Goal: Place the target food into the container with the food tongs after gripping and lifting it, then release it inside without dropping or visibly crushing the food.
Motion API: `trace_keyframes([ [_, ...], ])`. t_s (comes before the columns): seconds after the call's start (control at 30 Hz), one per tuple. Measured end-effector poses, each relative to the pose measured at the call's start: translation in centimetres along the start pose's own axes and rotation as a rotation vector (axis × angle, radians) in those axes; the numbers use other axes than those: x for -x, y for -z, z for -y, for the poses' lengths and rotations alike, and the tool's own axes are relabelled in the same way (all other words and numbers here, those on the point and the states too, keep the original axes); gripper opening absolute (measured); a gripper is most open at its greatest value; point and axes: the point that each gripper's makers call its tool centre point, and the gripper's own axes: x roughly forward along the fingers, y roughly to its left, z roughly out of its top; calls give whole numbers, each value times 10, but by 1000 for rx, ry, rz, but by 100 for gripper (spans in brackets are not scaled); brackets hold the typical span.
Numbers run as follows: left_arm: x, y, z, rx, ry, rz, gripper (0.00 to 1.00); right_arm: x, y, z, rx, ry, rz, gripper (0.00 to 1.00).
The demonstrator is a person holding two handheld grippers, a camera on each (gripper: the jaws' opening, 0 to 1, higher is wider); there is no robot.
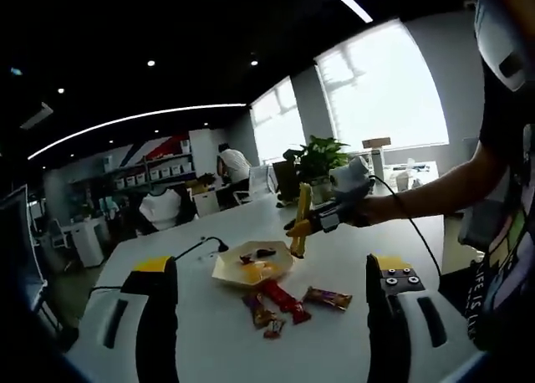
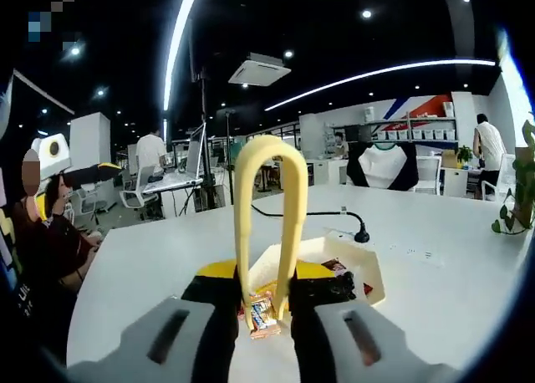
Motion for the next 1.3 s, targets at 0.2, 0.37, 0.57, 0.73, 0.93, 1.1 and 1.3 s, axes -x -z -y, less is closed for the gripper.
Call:
trace_keyframes([
  [0.2,3,6,-1,48,-7,5,98,-15,-6,21,8,24,-11,17],
  [0.37,6,3,-7,78,-15,24,98,-27,0,41,3,56,-46,17],
  [0.57,8,5,-10,74,-28,16,98,-41,15,62,-16,92,-103,16],
  [0.73,10,7,-13,77,-40,10,98,-48,35,70,-27,101,-177,16],
  [0.93,13,8,-15,80,-49,10,98,-48,42,72,-29,110,-185,18],
  [1.1,12,9,-15,76,-48,2,98,-46,34,68,-44,106,-154,19],
  [1.3,11,7,-13,70,-46,7,98,-36,27,61,-72,166,-149,20],
])
